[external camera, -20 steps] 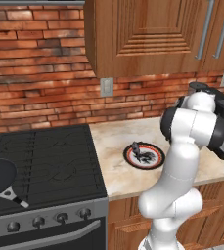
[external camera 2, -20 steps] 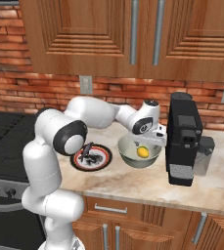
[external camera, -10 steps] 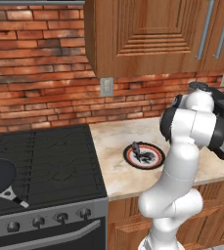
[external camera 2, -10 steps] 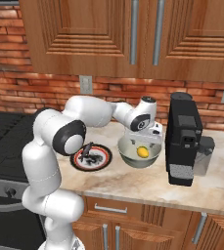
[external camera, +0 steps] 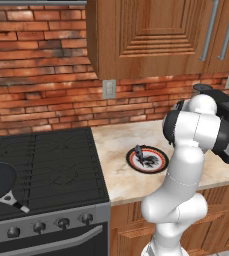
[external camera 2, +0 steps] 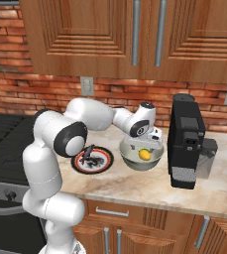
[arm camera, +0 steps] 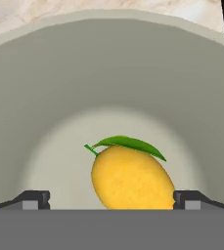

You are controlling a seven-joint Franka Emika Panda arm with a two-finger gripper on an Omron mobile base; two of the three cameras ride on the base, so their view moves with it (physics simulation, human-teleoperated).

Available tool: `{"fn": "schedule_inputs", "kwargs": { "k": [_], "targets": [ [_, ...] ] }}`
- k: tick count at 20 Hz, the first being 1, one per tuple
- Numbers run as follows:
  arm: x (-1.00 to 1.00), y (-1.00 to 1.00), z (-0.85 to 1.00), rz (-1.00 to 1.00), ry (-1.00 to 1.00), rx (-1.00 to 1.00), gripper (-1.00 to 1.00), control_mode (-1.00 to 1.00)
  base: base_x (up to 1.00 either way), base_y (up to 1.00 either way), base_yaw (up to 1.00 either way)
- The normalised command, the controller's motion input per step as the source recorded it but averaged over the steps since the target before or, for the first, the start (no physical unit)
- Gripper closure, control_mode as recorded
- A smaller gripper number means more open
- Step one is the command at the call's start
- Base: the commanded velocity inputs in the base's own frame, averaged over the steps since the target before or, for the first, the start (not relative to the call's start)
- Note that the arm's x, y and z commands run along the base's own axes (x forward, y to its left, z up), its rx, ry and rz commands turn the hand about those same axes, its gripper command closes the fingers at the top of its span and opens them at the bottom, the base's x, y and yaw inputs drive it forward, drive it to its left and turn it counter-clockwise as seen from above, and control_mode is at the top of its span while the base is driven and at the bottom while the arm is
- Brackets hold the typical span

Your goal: Place the fish on the plate and place the lemon on the same plate.

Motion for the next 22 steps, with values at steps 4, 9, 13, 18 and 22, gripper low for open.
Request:
{"fn": "schedule_inputs", "kwargs": {
  "k": [4, 9, 13, 18, 22],
  "targets": [
    [0.0, 0.0, -0.21, 0.0, 0.0, 0.0, -1.0, -1.0, 0.0, 0.0, 0.0],
    [0.0, 0.0, -0.23, 0.0, 0.0, 0.0, -1.0, -1.0, 0.0, 0.0, 0.0],
    [0.0, 0.0, -0.15, 0.0, 0.0, 0.0, -1.0, -1.0, 0.0, 0.0, 0.0],
    [0.0, 0.0, -0.15, 0.0, 0.0, 0.0, -1.0, -1.0, 0.0, 0.0, 0.0],
    [0.0, 0.0, -0.13, 0.0, -0.05, 0.0, -1.0, -1.0, 0.0, 0.0, 0.0]
  ]
}}
